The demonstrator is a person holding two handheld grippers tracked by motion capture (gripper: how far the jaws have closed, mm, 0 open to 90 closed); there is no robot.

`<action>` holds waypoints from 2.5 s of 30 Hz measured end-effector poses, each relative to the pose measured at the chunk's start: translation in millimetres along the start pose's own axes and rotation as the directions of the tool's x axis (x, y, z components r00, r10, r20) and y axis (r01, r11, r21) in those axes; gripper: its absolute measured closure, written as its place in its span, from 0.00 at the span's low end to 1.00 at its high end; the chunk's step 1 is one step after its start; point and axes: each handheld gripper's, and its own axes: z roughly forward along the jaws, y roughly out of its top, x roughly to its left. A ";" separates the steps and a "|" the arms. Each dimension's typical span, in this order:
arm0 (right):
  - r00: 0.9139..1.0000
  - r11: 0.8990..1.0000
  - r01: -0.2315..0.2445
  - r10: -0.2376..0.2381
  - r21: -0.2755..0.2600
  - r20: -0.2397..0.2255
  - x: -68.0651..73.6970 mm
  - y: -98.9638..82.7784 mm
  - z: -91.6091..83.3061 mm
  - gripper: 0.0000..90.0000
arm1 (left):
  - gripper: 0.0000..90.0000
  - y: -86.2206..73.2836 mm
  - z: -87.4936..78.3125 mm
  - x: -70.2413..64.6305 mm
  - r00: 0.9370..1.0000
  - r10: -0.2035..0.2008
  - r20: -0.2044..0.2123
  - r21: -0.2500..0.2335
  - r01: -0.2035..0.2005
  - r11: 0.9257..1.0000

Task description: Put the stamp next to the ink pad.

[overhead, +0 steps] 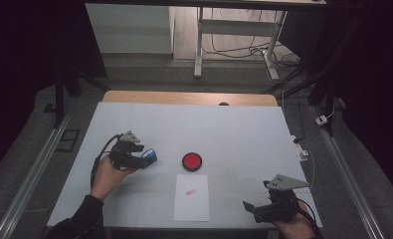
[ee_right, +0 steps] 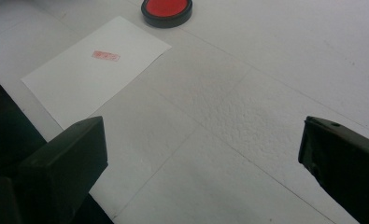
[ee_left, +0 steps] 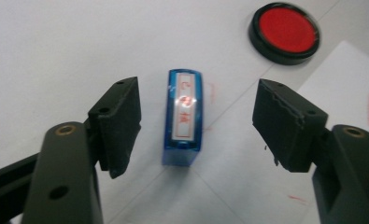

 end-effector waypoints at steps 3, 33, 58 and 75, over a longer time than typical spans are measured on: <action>1.000 1.000 -0.001 0.001 -0.003 -0.002 -0.1 -0.1 0.0 0.01 | 0.31 0.9 -4.7 -3.4 1.000 0.000 0.015 -0.007 0.000 1.000; 0.999 0.999 -0.043 0.043 -0.017 -0.021 -5.2 -0.4 -1.0 0.00 | 0.04 -31.4 -60.0 -32.8 0.995 -0.069 0.075 -0.084 0.075 0.994; 0.999 0.999 -0.050 0.050 -0.015 -0.016 -5.5 0.0 -0.4 0.00 | 0.00 -84.3 -103.3 -53.8 0.996 -0.060 0.066 -0.133 0.069 0.989; 0.999 0.999 -0.044 0.044 -0.004 -0.013 -4.5 0.1 -0.1 0.00 | 0.00 -114.4 -116.7 -52.6 0.992 -0.103 -0.071 -0.044 0.100 0.994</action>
